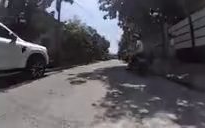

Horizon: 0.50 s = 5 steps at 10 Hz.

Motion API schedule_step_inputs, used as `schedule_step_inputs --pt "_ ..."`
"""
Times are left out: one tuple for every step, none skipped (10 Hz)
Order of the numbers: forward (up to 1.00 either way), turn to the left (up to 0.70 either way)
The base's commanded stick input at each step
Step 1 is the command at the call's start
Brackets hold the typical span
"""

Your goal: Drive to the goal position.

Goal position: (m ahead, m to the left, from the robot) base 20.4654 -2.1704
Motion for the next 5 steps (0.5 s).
schedule_step_inputs --pt "1.00 0.02" --pt "1.00 0.02" --pt "1.00 0.02" --pt "1.00 0.02" --pt "1.00 0.02"
